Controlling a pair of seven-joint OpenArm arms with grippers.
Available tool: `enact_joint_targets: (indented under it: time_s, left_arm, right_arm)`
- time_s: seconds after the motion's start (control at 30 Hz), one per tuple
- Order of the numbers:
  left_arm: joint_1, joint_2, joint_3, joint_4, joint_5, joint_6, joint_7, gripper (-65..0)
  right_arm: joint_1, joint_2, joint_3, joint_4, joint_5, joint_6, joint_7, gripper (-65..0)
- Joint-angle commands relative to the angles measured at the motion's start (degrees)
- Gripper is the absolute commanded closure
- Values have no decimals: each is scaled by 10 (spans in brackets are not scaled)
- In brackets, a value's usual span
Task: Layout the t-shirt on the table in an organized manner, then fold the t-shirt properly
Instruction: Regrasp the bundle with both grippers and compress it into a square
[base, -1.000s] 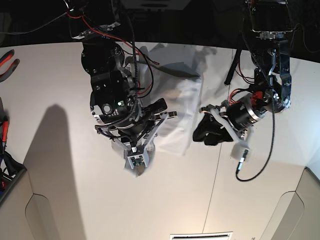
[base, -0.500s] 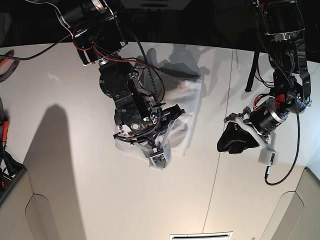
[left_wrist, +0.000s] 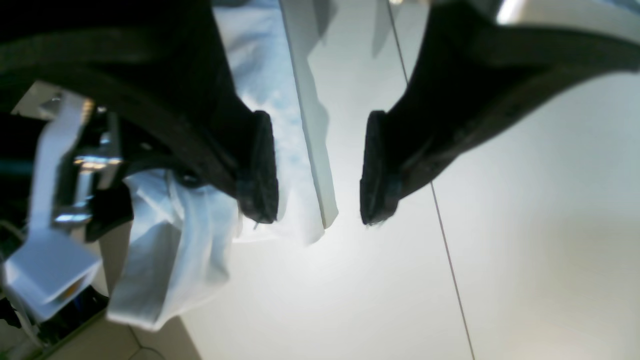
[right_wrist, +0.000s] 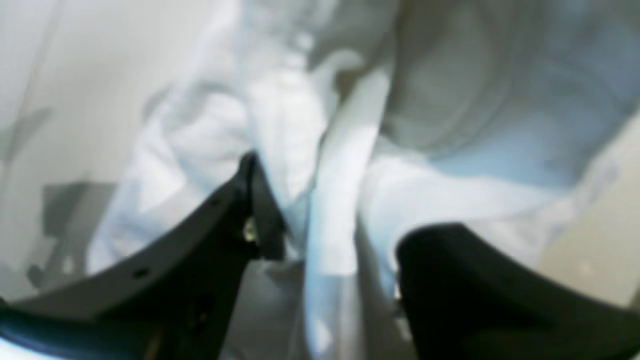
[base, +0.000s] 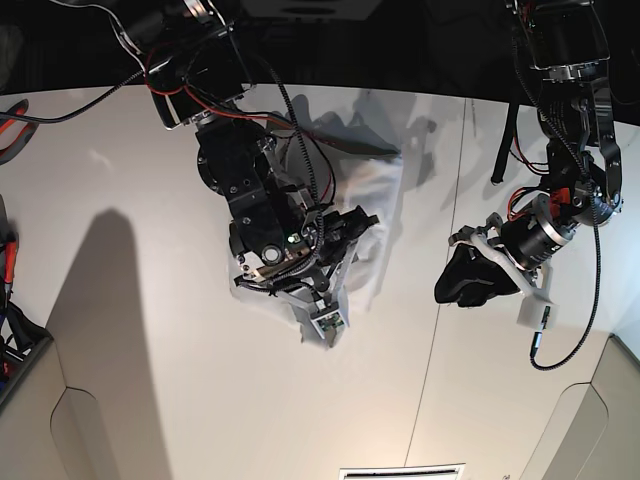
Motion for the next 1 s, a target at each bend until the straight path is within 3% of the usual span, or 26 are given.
enact_joint_targets:
  time_s: [0.0,0.17,0.33,0.53,0.8,0.97]
  left_arm:
    - [-9,-5,-1,11,-13,-2,-10,-305]
    - [-9,-5,-1,11,-13,-2,-10,-305]
    - [-9,-5,-1,11,-13,-2,-10,-305]
    - [-9,-5,-1,11,-13,-2,-10,-305]
    - [-10,-5,-1,11,-13,-2,-11,-305]
    - [-10,-5,-1,11,-8,-2,-21,-305]
  right_arm:
    - [14,-6,-1,23,1,2,5,-221]
    - [14,-6,-1,63,38,7,2,-221]
    - [12,-6,-1,63,99,49,1,-221]
    - [13,-6,-1,63,119,52,2,-221]
    - [16,-6,-1,64,289,182,4,-221]
    - [16,-6,1,74,301,204,8,-218]
